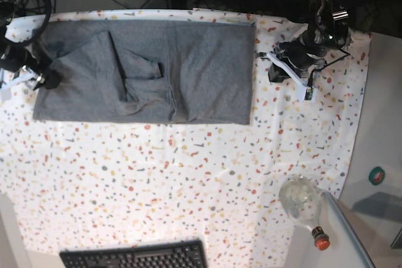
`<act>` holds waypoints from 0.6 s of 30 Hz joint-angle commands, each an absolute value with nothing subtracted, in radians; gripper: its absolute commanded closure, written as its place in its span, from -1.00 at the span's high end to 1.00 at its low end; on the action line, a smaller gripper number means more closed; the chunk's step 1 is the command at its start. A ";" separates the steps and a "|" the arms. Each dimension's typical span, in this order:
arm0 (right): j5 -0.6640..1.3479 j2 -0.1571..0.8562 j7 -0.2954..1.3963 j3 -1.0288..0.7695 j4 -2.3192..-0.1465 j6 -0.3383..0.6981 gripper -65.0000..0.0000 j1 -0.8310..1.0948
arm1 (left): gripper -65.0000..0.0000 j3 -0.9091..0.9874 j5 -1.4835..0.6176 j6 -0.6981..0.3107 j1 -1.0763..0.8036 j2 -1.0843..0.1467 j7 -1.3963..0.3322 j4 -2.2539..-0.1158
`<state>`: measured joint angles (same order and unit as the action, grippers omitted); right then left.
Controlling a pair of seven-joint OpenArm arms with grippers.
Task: Layout the t-shirt on the table in an organized manner, then fold the t-shirt properly
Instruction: 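Grasp the folded strip with both grippers and fold it over again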
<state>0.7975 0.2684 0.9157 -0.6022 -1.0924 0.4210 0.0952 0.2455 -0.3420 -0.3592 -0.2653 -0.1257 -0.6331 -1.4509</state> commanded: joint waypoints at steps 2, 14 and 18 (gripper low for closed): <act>0.791 0.280 0.926 -0.565 -1.109 0.481 0.39 0.107 | -1.00 0.189 -0.351 -0.341 -0.263 -0.136 -0.584 -1.445; 0.789 0.285 0.917 -0.521 -1.118 0.545 -0.78 0.079 | -1.00 0.071 -0.352 -0.328 -0.203 -0.077 -0.570 -1.394; 0.788 0.286 0.921 -0.521 -1.129 0.530 -1.00 0.031 | -1.00 -0.002 -0.351 -0.328 -0.150 -0.068 -0.570 -1.359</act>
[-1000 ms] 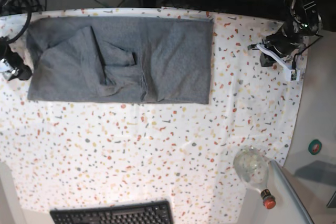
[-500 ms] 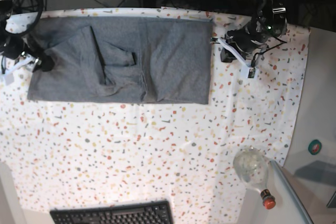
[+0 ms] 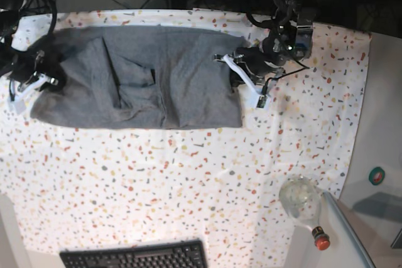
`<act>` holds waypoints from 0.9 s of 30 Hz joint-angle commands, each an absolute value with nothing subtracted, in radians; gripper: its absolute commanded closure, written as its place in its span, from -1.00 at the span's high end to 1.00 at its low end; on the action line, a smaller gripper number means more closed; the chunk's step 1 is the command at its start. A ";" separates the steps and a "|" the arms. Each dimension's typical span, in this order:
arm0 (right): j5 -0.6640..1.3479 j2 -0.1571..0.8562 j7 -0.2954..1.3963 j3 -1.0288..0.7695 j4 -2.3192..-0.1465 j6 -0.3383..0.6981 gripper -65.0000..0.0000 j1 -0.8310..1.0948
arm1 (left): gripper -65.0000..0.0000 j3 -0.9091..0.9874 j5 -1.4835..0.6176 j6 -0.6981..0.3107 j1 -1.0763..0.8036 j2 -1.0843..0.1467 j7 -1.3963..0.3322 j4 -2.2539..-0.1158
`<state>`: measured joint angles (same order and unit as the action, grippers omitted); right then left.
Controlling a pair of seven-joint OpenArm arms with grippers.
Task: Layout the t-shirt on the table in an organized manner, then fold the t-shirt properly
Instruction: 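Grasp the folded strip with both grippers and fold it over again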
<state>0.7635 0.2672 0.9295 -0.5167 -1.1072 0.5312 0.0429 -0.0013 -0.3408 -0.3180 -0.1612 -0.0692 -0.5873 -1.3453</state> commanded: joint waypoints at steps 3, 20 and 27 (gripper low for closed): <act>0.788 0.283 0.926 -0.510 -1.205 0.443 -1.00 0.031 | -1.00 -0.073 -0.351 -0.326 -0.104 -0.067 -0.570 -1.328; 0.794 0.249 0.969 -0.015 -1.816 -0.059 -1.00 0.113 | -1.00 -0.237 -0.360 -0.216 0.033 -0.064 -0.568 -1.270; 0.789 0.173 0.966 0.096 -1.810 -0.140 -1.00 0.104 | -1.00 -0.231 -0.357 -0.216 0.025 -0.067 -0.568 -1.271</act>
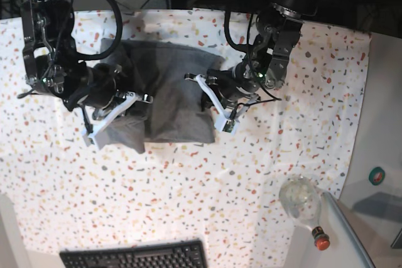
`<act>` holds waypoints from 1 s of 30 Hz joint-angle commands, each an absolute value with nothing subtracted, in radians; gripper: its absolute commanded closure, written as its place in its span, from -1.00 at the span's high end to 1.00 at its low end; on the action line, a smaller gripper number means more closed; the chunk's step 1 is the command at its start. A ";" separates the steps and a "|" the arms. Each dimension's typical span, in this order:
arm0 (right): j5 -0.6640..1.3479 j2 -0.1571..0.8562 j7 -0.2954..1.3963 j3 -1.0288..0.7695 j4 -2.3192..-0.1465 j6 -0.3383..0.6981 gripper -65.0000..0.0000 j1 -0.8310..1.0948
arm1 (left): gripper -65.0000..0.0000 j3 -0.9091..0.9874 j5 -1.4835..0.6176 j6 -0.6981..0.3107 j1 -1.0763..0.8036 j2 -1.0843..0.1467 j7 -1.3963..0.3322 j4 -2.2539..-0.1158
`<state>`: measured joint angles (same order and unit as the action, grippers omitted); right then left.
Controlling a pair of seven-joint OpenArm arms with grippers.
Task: Layout the t-shirt on the table in an organized manner, then fold the t-shirt properly
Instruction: 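Grasp the folded strip with both grippers and fold it over again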
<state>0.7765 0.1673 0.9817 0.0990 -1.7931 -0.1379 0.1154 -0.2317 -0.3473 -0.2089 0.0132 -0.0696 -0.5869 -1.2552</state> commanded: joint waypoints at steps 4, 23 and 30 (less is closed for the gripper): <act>0.789 0.171 0.958 0.142 -1.810 -0.160 -1.00 0.094 | -1.00 -0.239 -0.354 -0.216 0.024 -0.067 -0.568 -1.271; 0.786 0.105 0.895 0.150 -1.610 -0.165 -1.00 0.018 | -1.00 -0.226 -0.355 -0.214 0.024 -0.085 -0.570 -1.280; 0.786 0.108 0.895 0.147 -1.610 -0.231 -1.00 0.018 | -1.00 -0.213 -0.361 -0.214 -0.044 -0.137 -0.570 -1.382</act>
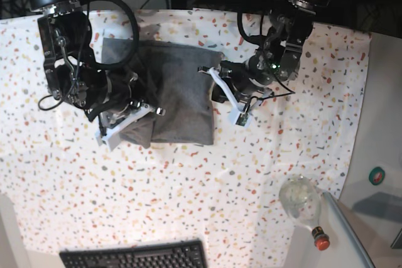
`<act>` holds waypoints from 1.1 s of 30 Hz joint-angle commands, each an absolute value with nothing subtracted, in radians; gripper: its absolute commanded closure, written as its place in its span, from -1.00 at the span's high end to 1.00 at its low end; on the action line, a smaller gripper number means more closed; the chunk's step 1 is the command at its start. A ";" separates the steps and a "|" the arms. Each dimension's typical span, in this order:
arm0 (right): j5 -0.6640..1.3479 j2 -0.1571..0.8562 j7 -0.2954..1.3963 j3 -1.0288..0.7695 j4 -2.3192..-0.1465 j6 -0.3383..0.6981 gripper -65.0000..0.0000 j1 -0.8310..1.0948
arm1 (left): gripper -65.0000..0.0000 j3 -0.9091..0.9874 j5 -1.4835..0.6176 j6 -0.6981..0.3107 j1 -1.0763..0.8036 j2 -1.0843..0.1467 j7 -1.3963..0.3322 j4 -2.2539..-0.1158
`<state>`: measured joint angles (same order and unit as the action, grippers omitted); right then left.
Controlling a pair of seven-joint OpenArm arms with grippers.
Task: Layout the t-shirt on the table in an organized manner, then fold the t-shirt properly
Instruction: 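Grasp the folded strip with both grippers and fold it over again, then press and smooth the folded bundle with the right gripper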
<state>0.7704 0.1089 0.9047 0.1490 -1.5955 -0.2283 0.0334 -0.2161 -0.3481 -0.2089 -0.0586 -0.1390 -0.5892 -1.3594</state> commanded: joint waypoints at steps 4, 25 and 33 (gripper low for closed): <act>0.786 0.104 0.895 0.150 -1.606 -0.259 -1.00 0.018 | -1.00 -0.096 -0.355 -0.214 -0.113 -0.143 -0.573 -1.472; 0.786 0.077 0.903 0.151 -1.580 -0.288 -1.00 0.027 | -1.00 0.444 -0.361 -0.223 -0.392 -0.255 -0.608 -1.655; 0.788 0.053 0.897 0.151 -1.508 -0.285 -0.01 0.025 | -1.00 0.446 -0.361 -0.223 -0.386 -0.254 -0.608 -1.655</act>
